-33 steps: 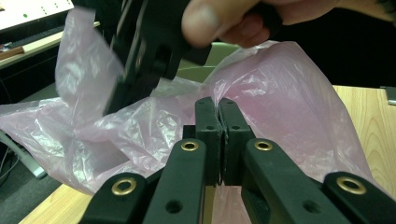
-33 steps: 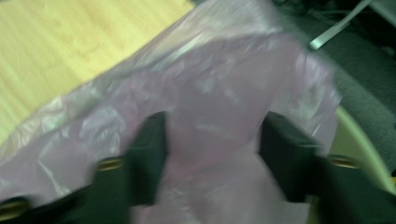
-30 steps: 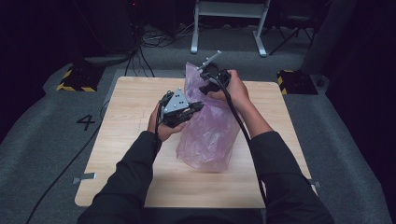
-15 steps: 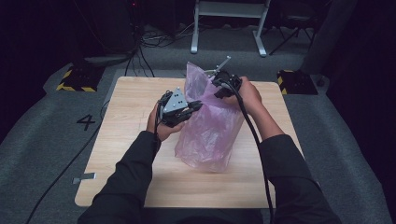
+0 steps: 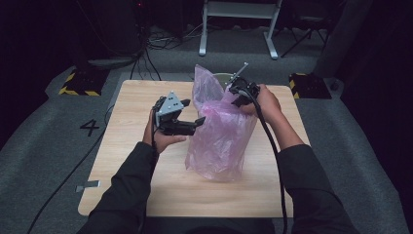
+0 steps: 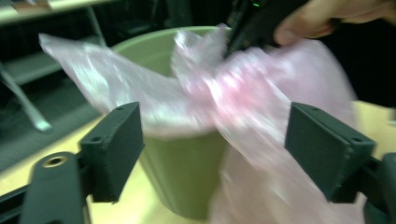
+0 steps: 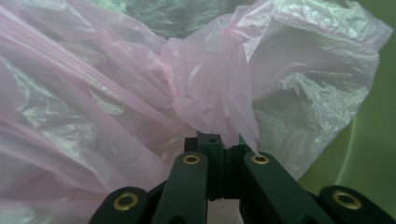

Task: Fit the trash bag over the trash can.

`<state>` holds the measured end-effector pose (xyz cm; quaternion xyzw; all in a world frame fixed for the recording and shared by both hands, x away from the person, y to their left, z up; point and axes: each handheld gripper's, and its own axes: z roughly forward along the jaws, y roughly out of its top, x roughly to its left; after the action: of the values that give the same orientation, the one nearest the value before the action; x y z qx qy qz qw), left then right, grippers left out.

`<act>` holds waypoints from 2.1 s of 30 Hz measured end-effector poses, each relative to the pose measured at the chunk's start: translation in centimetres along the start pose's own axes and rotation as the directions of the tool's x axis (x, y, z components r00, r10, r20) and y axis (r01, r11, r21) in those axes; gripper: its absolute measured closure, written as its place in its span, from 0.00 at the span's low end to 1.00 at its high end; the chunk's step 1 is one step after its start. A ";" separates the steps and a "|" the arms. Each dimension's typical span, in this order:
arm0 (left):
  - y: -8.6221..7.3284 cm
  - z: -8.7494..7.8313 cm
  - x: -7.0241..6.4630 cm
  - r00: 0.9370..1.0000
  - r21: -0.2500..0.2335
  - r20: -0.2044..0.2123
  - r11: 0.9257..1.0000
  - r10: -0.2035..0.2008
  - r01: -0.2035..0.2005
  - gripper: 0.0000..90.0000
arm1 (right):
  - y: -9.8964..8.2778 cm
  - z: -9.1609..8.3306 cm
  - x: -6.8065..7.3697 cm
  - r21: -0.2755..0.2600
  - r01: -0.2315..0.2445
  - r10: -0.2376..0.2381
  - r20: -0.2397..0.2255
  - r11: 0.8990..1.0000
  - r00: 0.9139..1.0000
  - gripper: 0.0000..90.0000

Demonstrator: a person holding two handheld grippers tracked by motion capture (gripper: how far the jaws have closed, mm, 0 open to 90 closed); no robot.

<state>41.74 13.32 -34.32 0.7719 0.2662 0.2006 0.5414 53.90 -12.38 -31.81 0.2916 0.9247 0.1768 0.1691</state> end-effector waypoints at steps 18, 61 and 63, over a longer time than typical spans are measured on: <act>-5.5 2.3 -2.8 1.000 0.184 0.029 0.983 0.003 -0.008 0.58 | -0.6 -0.1 -0.4 -0.048 -0.020 0.019 -0.023 0.999 1.000 0.96; -1.4 1.8 -4.2 0.981 0.109 0.030 0.975 0.189 -0.191 0.95 | 1.1 -3.6 2.6 -0.234 0.062 -0.065 -0.006 0.970 0.998 1.00; -1.3 2.1 -4.4 0.979 0.110 0.038 0.973 0.201 -0.204 0.97 | 0.7 -4.2 2.2 -0.285 0.018 -0.026 -0.023 0.958 0.999 0.88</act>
<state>39.31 9.38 -36.32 0.8270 0.1899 0.2292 0.4769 50.82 -11.46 -28.23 0.2515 0.8949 0.3101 0.1992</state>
